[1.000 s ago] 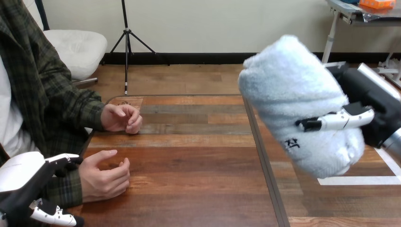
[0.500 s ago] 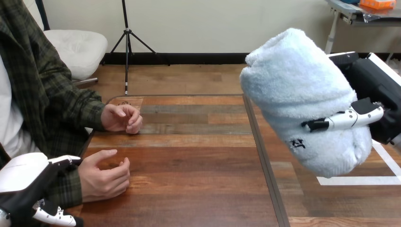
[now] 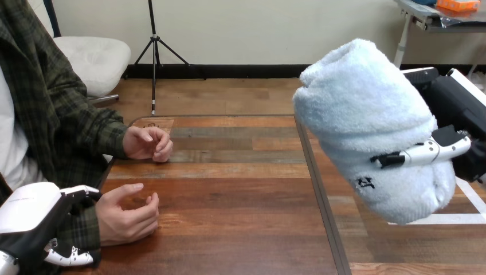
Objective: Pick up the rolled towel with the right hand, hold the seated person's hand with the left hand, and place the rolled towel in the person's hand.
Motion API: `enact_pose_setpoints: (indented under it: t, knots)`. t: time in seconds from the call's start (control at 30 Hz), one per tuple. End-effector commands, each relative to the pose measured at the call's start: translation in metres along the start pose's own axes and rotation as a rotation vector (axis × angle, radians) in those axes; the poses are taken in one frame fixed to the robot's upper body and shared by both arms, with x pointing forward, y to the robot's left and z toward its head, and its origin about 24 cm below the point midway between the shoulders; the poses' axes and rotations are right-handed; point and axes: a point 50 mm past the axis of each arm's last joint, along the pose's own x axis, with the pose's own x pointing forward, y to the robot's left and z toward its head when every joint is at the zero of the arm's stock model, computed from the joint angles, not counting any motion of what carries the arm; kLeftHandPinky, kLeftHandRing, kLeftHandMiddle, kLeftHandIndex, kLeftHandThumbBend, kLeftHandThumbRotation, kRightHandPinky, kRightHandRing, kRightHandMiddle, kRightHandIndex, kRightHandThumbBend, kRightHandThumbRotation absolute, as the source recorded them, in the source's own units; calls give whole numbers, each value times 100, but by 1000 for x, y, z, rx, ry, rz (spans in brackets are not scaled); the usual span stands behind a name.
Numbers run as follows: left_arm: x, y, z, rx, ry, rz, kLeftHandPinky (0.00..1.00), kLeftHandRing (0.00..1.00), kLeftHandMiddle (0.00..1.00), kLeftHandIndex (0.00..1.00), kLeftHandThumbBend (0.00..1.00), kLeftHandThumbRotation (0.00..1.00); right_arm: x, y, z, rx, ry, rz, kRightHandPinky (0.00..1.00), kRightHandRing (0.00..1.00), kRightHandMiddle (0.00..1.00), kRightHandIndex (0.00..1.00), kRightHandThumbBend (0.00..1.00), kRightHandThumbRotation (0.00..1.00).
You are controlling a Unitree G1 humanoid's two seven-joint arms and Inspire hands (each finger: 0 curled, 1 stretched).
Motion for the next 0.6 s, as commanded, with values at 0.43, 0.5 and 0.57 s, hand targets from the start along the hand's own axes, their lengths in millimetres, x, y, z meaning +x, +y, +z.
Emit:
enact_pose_setpoints:
  t: [0.43, 0.5, 0.57]
  knots:
    - [11, -10, -4, 53, 0, 101, 53, 56, 60, 61, 100, 0, -3, -3, 33, -37, -118, 46, 7, 13, 19, 25, 73, 0]
    - [11, -11, -4, 60, -7, 111, 52, 55, 58, 60, 100, 0, -3, -2, 33, -27, -116, 55, 7, 13, 20, 25, 73, 0]
    - [11, -12, -3, 66, -15, 122, 51, 54, 57, 58, 100, 0, -4, -1, 33, -18, -116, 69, 7, 13, 20, 26, 73, 0]
